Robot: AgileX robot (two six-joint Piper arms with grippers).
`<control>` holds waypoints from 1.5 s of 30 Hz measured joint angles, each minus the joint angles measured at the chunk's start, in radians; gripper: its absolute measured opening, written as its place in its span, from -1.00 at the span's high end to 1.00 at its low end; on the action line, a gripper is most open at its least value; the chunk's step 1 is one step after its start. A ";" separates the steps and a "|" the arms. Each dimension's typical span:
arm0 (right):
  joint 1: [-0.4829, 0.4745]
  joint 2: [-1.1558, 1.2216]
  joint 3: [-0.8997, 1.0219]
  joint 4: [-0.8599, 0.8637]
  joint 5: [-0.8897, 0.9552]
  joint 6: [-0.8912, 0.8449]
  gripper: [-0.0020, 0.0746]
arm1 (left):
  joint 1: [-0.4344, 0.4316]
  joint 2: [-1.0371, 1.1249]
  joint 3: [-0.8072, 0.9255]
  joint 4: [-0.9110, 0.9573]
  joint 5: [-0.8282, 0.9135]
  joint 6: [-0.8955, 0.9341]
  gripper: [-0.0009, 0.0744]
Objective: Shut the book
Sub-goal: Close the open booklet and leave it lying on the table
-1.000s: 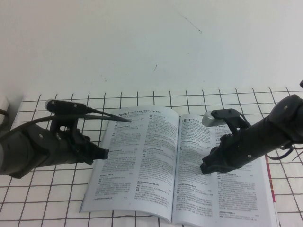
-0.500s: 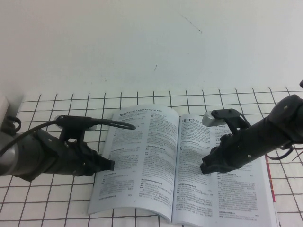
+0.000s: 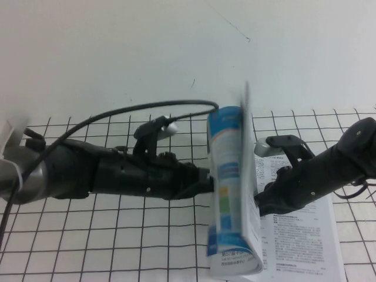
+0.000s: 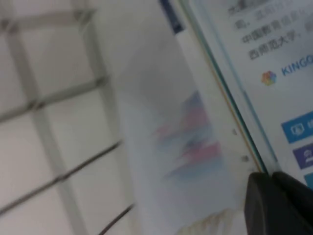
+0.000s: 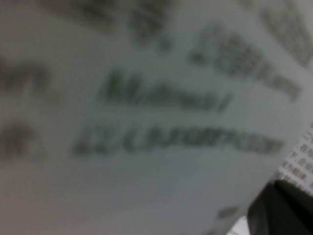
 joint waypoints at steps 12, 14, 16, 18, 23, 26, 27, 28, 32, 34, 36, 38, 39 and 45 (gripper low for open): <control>0.019 -0.245 0.012 -0.667 0.031 0.396 0.95 | -0.013 -0.025 -0.069 -0.165 0.329 0.172 0.99; 0.019 -0.310 0.007 -0.796 0.074 0.475 0.95 | -0.013 -0.025 -0.097 -0.165 0.401 0.172 0.99; 0.019 -0.382 0.005 -0.923 0.119 0.546 0.95 | -0.013 -0.025 -0.136 -0.164 0.471 0.172 0.99; 0.019 -0.447 0.005 -1.030 0.178 0.604 0.95 | -0.013 -0.038 -0.167 -0.162 0.494 0.170 0.99; 0.019 -0.616 0.005 -1.105 0.368 0.614 0.95 | -0.007 -0.134 -0.213 -0.155 0.515 0.167 0.99; 0.019 -0.719 0.005 -1.125 0.489 0.609 0.95 | 0.003 -0.205 -0.241 -0.072 0.517 0.130 0.99; 0.019 -0.758 0.005 -1.139 0.524 0.609 0.95 | 0.005 -0.236 -0.250 -0.011 0.501 0.102 0.99; 0.019 -0.771 0.005 -1.141 0.533 0.609 0.95 | 0.007 -0.267 -0.258 0.047 0.481 0.067 0.99; 0.019 -0.911 0.005 -1.182 0.583 0.640 0.95 | 0.007 -0.393 -0.263 0.441 0.325 -0.158 0.99; 0.019 -0.975 0.012 -1.192 0.572 0.660 0.95 | 0.007 -0.445 -0.263 0.649 0.272 -0.277 0.99; 0.019 -1.048 0.035 -1.192 0.538 0.674 0.95 | 0.007 -0.496 -0.263 0.841 0.253 -0.381 0.99; 0.019 -1.114 0.068 -1.182 0.494 0.690 0.95 | 0.007 -0.553 -0.261 1.022 0.243 -0.483 0.99; 0.019 -1.152 0.093 -1.172 0.466 0.701 0.95 | 0.007 -0.584 -0.253 1.069 0.235 -0.520 0.99; 0.019 -1.379 0.305 -1.090 0.287 0.721 0.95 | 0.007 -0.813 -0.078 1.251 0.038 -0.681 0.98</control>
